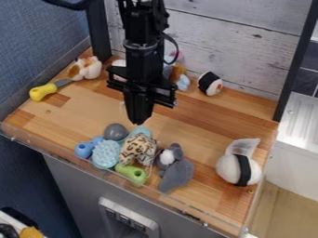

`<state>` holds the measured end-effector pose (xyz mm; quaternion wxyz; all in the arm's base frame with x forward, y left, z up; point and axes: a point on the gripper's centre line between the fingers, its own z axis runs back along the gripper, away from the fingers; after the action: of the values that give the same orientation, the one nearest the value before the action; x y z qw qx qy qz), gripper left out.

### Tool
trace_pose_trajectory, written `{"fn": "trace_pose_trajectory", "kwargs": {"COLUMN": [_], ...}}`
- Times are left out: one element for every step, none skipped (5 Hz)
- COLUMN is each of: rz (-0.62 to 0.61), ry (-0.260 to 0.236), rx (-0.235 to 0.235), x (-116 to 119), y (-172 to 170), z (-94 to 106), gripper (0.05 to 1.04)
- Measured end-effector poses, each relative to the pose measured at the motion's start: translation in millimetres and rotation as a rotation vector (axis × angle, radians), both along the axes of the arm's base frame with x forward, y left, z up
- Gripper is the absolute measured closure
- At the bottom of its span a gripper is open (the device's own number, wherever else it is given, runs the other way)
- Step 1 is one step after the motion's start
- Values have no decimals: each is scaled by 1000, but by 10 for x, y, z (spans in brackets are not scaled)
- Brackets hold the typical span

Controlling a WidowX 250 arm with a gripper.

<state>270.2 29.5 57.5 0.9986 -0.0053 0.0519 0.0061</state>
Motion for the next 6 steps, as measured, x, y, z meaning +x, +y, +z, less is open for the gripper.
{"fn": "trace_pose_trajectory", "kwargs": {"rz": [106,286,503,739,976,1126], "ry": [11,8,4,9,3,8], "rx": [1,4,7,13,23,37], "x": [159,404,571,633,628,676], "y": [192,540,943,1326,1578,1713], "z": [-25,12,72,96,162,164], "gripper": [851,597,297,85,81,85]}}
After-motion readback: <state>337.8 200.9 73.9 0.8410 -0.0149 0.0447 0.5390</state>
